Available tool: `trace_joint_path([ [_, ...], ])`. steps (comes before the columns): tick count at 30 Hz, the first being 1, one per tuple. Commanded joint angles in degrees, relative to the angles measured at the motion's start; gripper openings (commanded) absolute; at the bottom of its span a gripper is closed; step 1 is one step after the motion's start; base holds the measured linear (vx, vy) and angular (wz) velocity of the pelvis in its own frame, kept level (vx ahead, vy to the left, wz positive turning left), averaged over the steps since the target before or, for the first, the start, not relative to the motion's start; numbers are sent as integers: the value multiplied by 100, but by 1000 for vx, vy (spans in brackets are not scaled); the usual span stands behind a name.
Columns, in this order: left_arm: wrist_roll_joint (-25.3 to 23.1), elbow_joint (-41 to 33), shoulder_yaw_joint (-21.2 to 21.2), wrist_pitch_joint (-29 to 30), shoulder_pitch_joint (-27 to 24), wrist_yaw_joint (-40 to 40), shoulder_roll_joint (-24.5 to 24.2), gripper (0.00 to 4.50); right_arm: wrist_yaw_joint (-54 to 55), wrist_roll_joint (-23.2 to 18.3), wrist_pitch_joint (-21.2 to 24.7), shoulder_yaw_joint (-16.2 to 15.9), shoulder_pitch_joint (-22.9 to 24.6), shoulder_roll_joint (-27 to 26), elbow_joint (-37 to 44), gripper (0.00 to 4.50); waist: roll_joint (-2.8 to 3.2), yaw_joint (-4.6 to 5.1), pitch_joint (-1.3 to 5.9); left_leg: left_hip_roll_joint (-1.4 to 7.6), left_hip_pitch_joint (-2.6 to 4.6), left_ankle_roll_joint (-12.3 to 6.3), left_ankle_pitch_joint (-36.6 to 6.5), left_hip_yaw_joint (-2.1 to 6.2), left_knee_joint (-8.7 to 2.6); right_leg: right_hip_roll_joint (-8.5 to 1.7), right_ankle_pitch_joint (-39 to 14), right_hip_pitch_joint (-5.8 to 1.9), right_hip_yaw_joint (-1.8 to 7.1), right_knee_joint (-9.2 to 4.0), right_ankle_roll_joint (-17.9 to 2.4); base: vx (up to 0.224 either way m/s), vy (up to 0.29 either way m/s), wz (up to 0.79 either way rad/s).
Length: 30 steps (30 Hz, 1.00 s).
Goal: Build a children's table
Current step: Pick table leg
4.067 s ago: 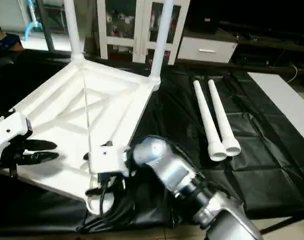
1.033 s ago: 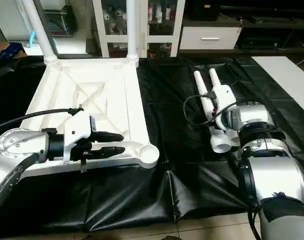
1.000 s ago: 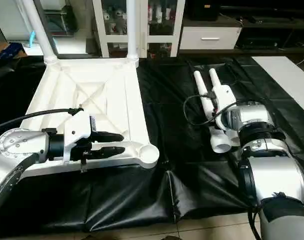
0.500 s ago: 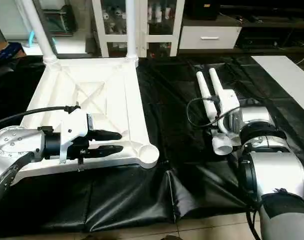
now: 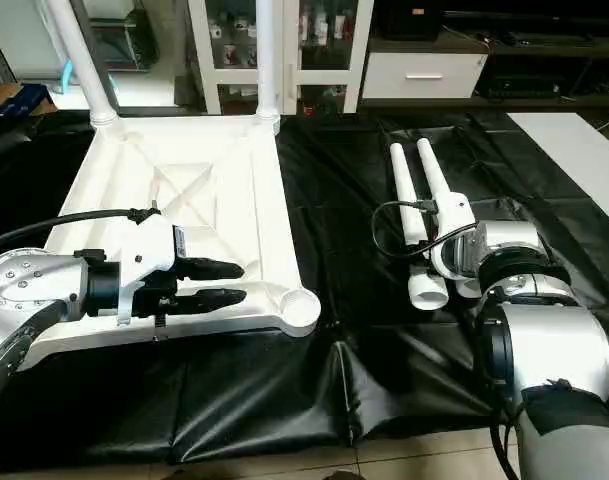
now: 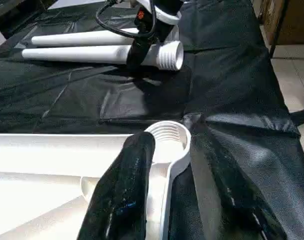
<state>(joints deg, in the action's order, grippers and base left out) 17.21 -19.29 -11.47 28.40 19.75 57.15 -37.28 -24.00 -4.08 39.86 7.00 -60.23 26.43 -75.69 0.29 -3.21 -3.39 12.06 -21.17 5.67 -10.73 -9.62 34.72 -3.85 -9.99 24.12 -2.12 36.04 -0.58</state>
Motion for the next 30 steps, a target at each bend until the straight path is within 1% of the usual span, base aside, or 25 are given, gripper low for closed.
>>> trace_joint_path([
  [1,15,-111,32,19,65,6,-44,146,34,-14,28,85,95,-4,-70,274,-7,-8,341,13,27,131,-1370,-80,-364,-224,-1428,-275,131,-401,-1307,0,0,0],
  [6,43,-124,73,13,83,-10,-69,146,107,-56,-32,169,117,30,-69,227,-6,-15,346,11,27,143,-1359,-81,-364,-224,-1439,-276,131,-404,-1289,0,0,0],
  [7,44,-121,77,15,87,-10,-70,146,109,-63,-34,177,117,33,-69,227,-6,-16,347,10,28,146,-1366,-81,-364,-223,-1447,-276,131,-403,-1286,0,0,0],
  [9,51,-104,119,-12,97,-20,-70,146,139,-91,-81,233,114,40,-59,204,-2,-15,352,10,32,151,-1386,-81,-362,-222,-1452,-275,130,-403,-1287,0,0,0],
  [14,121,-33,260,19,156,-95,-31,146,141,-167,-145,363,89,59,-23,193,-4,-19,367,6,27,156,-1342,-82,-356,-221,-1415,-284,130,-398,-1287,0,0,0],
  [17,207,99,443,-7,266,-180,26,146,118,-253,-277,487,40,65,47,193,6,-22,377,8,26,150,-1298,-86,-349,-218,-1287,-283,128,-387,-1323,0,0,0],
  [19,219,205,577,-129,374,-256,79,146,-5,-323,-297,550,-61,79,125,191,8,-22,387,5,26,135,-1253,-87,-347,-211,-1190,-293,125,-379,-1348,0,0,0],
  [20,246,233,628,-120,421,-316,128,146,-50,-352,-280,570,-95,85,155,191,9,-21,394,5,23,116,-1227,-89,-341,-206,-1108,-297,125,-371,-1377,0,0,0],
  [21,398,408,913,-73,705,-685,427,146,-332,-515,-180,674,-286,120,343,191,3,-23,411,7,20,109,-1182,-91,-332,-205,-977,-316,126,-359,-1425,0,0,0],
  [22,398,408,913,-73,705,-685,427,146,-332,-515,-180,674,-286,120,343,191,3,-23,411,7,20,109,-1182,-91,-332,-205,-977,-316,126,-359,-1425,0,0,0],
  [23,460,477,1020,-43,816,-835,550,146,-440,-573,-139,714,-354,131,419,191,-4,-43,429,-2,9,53,-1074,-96,-313,-200,-776,-330,128,-337,-1491,0,0,0],
  [24,513,610,1168,56,1015,-1128,736,146,-617,-682,29,764,-454,163,593,191,-16,-43,428,-2,-5,20,-1025,-95,-307,-189,-700,-340,124,-320,-1500,0,0,0],
  [25,567,726,1293,174,1186,-1377,884,163,-791,-760,211,784,-522,188,774,191,-4,-51,425,-6,-11,-1,-1018,-93,-300,-193,-699,-337,125,-327,-1496,0,0,0],
  [26,669,841,1436,347,1366,-1624,1039,174,-974,-866,476,789,-564,219,1058,191,-21,-49,427,-20,-8,-26,-983,-102,-294,-167,-626,-356,129,-325,-1478,0,0,0],
  [27,934,967,1678,631,1599,-1972,1320,181,-1222,-1115,961,779,-483,284,1772,191,-48,-69,441,-13,-16,-78,-861,-93,-286,-177,-478,-369,133,-309,-1483,0,0,0],
  [28,1128,1008,1824,782,1709,-2185,1505,181,-1320,-1341,1222,787,-293,305,2438,191,-54,-77,437,-20,-23,-100,-792,-93,-288,-172,-403,-385,134,-308,-1467,0,0,0],
  [29,1128,1008,1824,782,1709,-2185,1505,181,-1320,-1341,1222,787,-293,305,2438,191,-69,-113,449,-19,-32,-146,-623,-83,-281,-194,-244,-406,141,-300,-1436,0,0,0],
  [30,1417,1020,1987,944,1831,-2430,1760,198,-1433,-1757,1552,820,114,317,3638,191,-68,-132,451,-13,-29,-195,-508,-89,-283,-190,-155,-393,138,-302,-1435,0,0,0],
])
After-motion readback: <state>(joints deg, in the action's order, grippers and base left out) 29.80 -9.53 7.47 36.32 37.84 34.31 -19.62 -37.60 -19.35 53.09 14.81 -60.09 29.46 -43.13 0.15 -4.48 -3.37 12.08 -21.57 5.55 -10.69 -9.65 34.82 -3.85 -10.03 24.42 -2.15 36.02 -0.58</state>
